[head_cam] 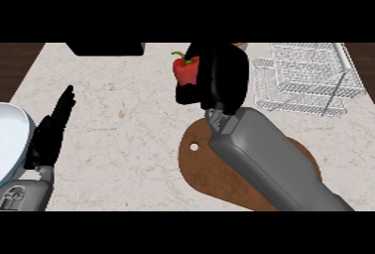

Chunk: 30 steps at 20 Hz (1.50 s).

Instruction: Pick the bell pepper from the cutting board and place it in the tiered basket

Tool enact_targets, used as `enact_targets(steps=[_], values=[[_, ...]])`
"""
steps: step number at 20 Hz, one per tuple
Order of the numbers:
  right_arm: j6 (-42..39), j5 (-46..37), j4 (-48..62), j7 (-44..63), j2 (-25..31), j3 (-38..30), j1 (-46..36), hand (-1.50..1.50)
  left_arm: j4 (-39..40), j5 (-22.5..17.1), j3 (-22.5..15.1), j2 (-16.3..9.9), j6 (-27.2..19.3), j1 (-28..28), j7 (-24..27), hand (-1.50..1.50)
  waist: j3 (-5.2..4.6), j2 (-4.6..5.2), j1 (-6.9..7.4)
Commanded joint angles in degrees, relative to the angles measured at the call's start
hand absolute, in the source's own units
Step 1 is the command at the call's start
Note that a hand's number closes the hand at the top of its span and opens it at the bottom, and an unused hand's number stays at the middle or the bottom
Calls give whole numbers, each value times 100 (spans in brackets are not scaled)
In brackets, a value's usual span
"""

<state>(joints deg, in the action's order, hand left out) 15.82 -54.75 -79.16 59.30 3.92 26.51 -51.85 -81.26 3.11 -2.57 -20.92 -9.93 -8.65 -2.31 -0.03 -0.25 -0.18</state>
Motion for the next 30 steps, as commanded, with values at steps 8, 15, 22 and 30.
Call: enact_targets(steps=[8, 15, 22, 30], values=[[-1533, 615, -30, -356, 779, -1538, -829, 150, -161, 76, 108, 100, 102, 84, -70, 0, 1, 25, 64], [-1429, 299, 416, -1398, 1333, -1528, -171, 150, -440, 72, 282, -28, 282, 345, -52, 0, 3, 21, 74], [-1587, -531, 1743, -1821, 2127, -1460, -638, 150, -225, 283, 102, 260, 118, 80, -85, 0, -1, 44, 96], [-1157, -489, 2861, -3031, 2503, -2083, -694, 150, -272, 494, 137, 369, 72, -78, -287, 0, 3, 46, 83]])
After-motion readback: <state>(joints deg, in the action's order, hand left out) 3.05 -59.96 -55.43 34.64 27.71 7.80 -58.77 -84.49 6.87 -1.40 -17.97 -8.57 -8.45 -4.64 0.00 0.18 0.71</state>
